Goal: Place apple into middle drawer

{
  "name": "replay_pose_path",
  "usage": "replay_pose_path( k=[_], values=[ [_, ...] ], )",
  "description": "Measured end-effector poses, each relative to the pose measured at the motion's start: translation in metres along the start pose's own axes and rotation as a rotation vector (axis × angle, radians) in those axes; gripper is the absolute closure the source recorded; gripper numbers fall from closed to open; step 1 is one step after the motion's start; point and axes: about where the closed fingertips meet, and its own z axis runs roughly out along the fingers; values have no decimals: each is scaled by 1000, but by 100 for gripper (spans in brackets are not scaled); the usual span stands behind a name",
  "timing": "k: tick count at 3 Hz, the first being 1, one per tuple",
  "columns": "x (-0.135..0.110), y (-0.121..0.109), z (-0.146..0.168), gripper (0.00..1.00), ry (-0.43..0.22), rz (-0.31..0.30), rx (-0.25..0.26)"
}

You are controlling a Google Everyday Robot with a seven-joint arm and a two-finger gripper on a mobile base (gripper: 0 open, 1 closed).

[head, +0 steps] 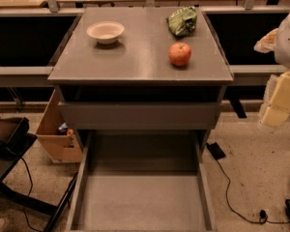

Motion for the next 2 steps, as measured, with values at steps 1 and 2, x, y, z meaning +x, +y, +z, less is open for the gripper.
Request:
replay_pose_path(
  k=[1,2],
  values=[
    [0,0,0,0,0,0,0],
    [-8,-21,3,0,-53,-4,54]
  ],
)
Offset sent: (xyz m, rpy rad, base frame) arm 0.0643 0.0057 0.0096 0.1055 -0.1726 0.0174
